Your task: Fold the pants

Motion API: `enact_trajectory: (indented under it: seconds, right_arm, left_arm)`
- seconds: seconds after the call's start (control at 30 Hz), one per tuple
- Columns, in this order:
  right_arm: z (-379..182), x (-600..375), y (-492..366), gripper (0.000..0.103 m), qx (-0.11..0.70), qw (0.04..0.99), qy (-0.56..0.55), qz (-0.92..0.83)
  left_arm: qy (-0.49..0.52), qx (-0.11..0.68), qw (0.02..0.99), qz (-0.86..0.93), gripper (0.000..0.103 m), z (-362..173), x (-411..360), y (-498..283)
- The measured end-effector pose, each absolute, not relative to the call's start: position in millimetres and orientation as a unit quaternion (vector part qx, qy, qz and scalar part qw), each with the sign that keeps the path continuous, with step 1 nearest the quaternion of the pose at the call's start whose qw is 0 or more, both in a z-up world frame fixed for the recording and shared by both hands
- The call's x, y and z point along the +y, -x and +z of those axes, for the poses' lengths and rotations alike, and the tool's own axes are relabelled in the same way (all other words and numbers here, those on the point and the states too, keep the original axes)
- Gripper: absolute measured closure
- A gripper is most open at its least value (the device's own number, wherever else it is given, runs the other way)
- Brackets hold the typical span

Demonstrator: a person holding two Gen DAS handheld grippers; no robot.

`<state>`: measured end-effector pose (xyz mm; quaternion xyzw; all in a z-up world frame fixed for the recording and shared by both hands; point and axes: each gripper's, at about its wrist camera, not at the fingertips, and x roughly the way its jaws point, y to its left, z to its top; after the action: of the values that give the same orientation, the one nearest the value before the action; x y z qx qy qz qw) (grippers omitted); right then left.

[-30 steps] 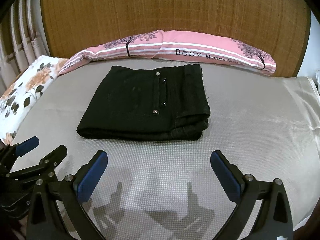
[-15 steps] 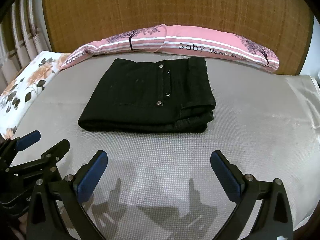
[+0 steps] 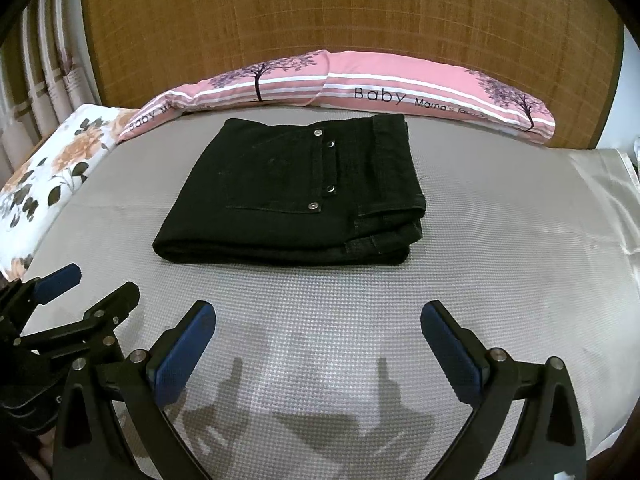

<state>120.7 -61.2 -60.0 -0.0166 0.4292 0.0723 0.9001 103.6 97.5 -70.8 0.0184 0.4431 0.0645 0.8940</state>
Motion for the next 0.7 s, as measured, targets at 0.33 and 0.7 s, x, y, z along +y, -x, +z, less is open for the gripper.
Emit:
enact_trajectory:
  seconds: [0.33,0.7]
  right_arm:
    - [-59.1,-62.5,-119.2,0.001,0.429,0.9,0.014,0.067]
    - [-60.1,-63.8,-118.3,0.001,0.432,0.899,0.011,0.067]
  left_arm:
    - [-0.021,0.445,0.893,0.064,0.029,-72.4,96.7,-104.2]
    - [-0.023,0.446,0.893,0.064,0.029,-72.6,96.4,-104.8]
